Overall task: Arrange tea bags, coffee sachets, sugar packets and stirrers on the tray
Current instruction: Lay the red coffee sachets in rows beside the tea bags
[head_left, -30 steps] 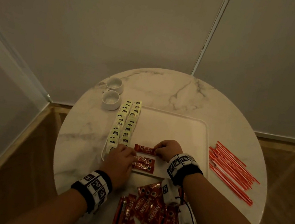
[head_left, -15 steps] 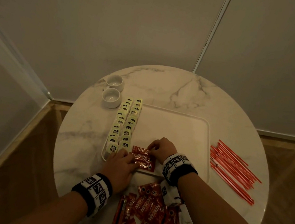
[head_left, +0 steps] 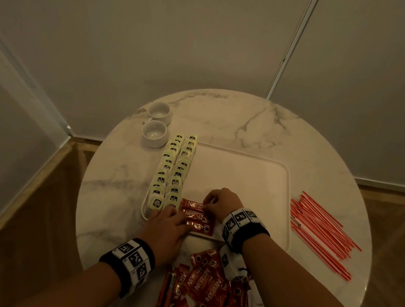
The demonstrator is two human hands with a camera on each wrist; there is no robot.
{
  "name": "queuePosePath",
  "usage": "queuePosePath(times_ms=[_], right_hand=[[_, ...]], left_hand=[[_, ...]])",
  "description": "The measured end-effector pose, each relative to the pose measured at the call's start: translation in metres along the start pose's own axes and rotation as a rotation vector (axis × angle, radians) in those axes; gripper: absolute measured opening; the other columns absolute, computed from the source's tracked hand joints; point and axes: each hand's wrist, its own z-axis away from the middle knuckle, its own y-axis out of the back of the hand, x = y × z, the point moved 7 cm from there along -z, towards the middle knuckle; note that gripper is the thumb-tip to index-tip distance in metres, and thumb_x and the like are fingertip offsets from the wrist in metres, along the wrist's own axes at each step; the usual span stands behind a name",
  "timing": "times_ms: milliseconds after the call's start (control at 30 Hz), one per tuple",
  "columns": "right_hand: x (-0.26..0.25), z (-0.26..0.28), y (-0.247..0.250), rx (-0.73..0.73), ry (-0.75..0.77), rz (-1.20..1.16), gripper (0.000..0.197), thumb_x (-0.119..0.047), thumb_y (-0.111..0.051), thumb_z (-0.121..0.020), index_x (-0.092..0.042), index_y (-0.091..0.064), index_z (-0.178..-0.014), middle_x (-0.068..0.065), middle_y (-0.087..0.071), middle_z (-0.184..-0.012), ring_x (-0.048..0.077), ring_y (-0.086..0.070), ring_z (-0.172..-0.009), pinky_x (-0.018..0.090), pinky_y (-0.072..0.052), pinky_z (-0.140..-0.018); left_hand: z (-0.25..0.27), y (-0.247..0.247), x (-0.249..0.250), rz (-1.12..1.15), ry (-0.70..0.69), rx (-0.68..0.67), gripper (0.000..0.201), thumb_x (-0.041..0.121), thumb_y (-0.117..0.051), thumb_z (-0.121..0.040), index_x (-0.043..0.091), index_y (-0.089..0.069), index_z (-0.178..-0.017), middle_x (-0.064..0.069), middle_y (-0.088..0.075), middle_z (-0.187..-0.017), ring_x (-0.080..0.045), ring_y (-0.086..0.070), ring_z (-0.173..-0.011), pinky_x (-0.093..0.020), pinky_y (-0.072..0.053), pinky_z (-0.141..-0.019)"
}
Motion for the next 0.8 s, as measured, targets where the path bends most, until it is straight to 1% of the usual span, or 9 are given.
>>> queuePosePath(times_ms=[167, 300, 333, 433, 500, 567, 667, 733, 800], right_hand=[[0.001, 0.000, -0.001, -0.010, 0.004, -0.008, 0.002, -0.022, -0.069, -0.084, -0.021, -0.069, -0.085, -0.005, -0.061, -0.084, 0.010, -0.057, -0.080, 0.022, -0.043, -0.069], [0.001, 0.005, 0.004, 0.021, 0.009, -0.053, 0.011, -0.023, -0.069, -0.083, -0.021, -0.068, -0.094, -0.006, -0.059, -0.088, 0.010, -0.055, -0.082, 0.020, -0.041, -0.067], [0.001, 0.008, 0.007, 0.043, 0.016, -0.064, 0.012, -0.023, -0.068, -0.084, -0.021, -0.067, -0.095, -0.006, -0.058, -0.090, 0.011, -0.055, -0.082, 0.020, -0.041, -0.067], [-0.007, 0.027, 0.016, 0.083, 0.103, 0.028, 0.008, -0.020, -0.063, -0.086, -0.022, -0.063, -0.094, -0.003, -0.056, -0.096, 0.013, -0.054, -0.086, 0.023, -0.043, -0.075], [-0.019, 0.051, 0.009, -0.003, 0.206, 0.157, 0.010, -0.018, -0.060, -0.087, -0.020, -0.064, -0.096, -0.002, -0.055, -0.101, 0.015, -0.053, -0.092, 0.026, -0.045, -0.083], [-0.028, 0.080, -0.011, -0.170, 0.324, 0.296, 0.016, -0.022, -0.058, -0.089, -0.017, -0.065, -0.103, 0.001, -0.057, -0.109, 0.018, -0.054, -0.099, 0.029, -0.047, -0.090], [-0.027, 0.119, -0.052, -0.367, 0.539, 0.616, 0.028, -0.030, -0.054, -0.092, -0.019, -0.062, -0.117, 0.004, -0.054, -0.118, 0.024, -0.050, -0.106, 0.035, -0.049, -0.084], [-0.021, 0.128, -0.070, -0.390, 0.605, 0.783, 0.034, -0.029, -0.053, -0.094, -0.018, -0.055, -0.125, 0.005, -0.051, -0.123, 0.028, -0.045, -0.109, 0.036, -0.045, -0.075], [-0.016, 0.127, -0.074, -0.367, 0.588, 0.827, 0.035, -0.028, -0.056, -0.093, -0.015, -0.054, -0.126, 0.007, -0.049, -0.122, 0.030, -0.043, -0.110, 0.039, -0.046, -0.074]], left_hand=[[0.000, 0.000, 0.000, 0.025, -0.014, 0.023, 0.041, 0.037, -0.041, -0.094, 0.032, -0.049, -0.134, 0.007, -0.048, -0.135, -0.022, -0.034, -0.123, -0.042, -0.031, -0.104], [0.000, 0.001, -0.001, 0.019, -0.016, 0.035, 0.062, 0.048, -0.016, -0.082, 0.033, -0.052, -0.130, 0.008, -0.050, -0.132, -0.021, -0.038, -0.119, -0.042, -0.036, -0.099], [0.001, 0.001, -0.002, 0.029, -0.011, 0.046, 0.064, 0.049, -0.015, -0.080, 0.033, -0.054, -0.127, 0.008, -0.051, -0.130, -0.021, -0.039, -0.118, -0.043, -0.037, -0.098], [0.004, 0.008, -0.004, 0.107, 0.007, 0.140, 0.044, 0.039, -0.035, -0.083, 0.025, -0.064, -0.113, 0.004, -0.058, -0.119, -0.022, -0.047, -0.113, -0.045, -0.042, -0.095], [0.007, 0.014, -0.006, 0.145, 0.030, 0.204, 0.027, 0.026, -0.052, -0.082, 0.019, -0.065, -0.105, 0.002, -0.061, -0.113, -0.023, -0.050, -0.109, -0.045, -0.044, -0.093], [0.007, 0.015, -0.005, 0.177, 0.042, 0.195, 0.024, 0.019, -0.055, -0.084, 0.017, -0.064, -0.106, 0.002, -0.060, -0.113, -0.021, -0.048, -0.110, -0.042, -0.041, -0.097], [0.009, 0.015, 0.000, 0.229, 0.008, 0.144, 0.029, 0.026, -0.040, -0.087, 0.017, -0.062, -0.104, 0.002, -0.057, -0.113, -0.018, -0.044, -0.111, -0.035, -0.036, -0.101], [0.009, 0.014, 0.004, 0.259, -0.028, 0.140, 0.044, 0.034, -0.027, -0.080, 0.016, -0.063, -0.096, 0.001, -0.059, -0.105, -0.017, -0.046, -0.104, -0.036, -0.042, -0.095], [0.009, 0.012, 0.006, 0.279, -0.038, 0.132, 0.050, 0.038, -0.022, -0.077, 0.016, -0.063, -0.095, 0.002, -0.058, -0.101, -0.014, -0.045, -0.099, -0.033, -0.042, -0.091]])
